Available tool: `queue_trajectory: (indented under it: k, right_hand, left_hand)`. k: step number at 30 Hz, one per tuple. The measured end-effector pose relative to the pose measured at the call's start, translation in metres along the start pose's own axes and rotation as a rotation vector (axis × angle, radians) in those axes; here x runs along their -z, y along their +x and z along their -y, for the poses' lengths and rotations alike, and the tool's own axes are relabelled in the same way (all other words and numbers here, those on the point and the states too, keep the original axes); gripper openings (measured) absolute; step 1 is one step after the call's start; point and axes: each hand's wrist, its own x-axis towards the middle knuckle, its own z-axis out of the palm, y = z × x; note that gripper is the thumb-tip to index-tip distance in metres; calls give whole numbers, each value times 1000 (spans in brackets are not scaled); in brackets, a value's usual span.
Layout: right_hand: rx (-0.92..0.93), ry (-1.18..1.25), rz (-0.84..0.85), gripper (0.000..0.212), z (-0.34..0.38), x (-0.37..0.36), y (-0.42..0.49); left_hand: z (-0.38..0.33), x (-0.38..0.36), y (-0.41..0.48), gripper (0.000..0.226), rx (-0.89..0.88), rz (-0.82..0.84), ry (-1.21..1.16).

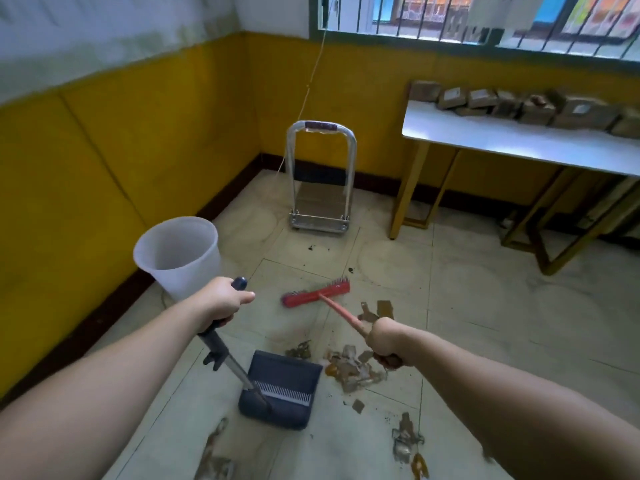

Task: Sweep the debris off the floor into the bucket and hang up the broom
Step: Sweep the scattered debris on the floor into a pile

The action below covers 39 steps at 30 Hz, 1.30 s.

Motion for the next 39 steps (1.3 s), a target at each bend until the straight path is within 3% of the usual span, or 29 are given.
queue_trajectory:
  k: [6, 10, 15, 20, 23, 25, 28, 30, 32, 35, 39]
  right_hand:
    - [103, -88, 32, 31, 29, -14, 34]
    - [107, -169, 102, 14, 36, -26, 45]
    - [30, -346, 201, 37, 21, -41, 41]
    - [34, -412, 236, 9, 10, -35, -1]
    - [65, -479, 192, 33, 0, -51, -33]
    - [24, -476, 189, 39, -11, -69, -55]
    - [6, -364, 184, 12, -17, -91, -100]
    - [6, -206, 164, 8, -17, -102, -129]
    - [26, -108, 159, 16, -17, -112, -156]
    - [99, -163, 163, 39, -11, -131, -186]
    - [143, -245, 139, 30, -4, -161, -184]
  left_hand:
    - [22, 1, -15, 23, 82, -58, -55]
    - [39, -2, -29, 24, 118, -91, -69]
    - [65, -2, -44, 25, 153, -110, -87]
    - [88, 4, -58, 26, 151, -84, -62]
    - [108, 10, -78, 28, 126, -76, -61]
    - [122, 13, -96, 29, 112, -70, -56]
    - [144, 11, -124, 28, 83, -40, -49]
    - [155, 10, -141, 26, 68, -18, -45]
    - [163, 11, -155, 26, 65, -13, -26]
    - [174, 17, -172, 26, 69, -34, -17]
    - [193, 24, -193, 28, 79, -83, -12]
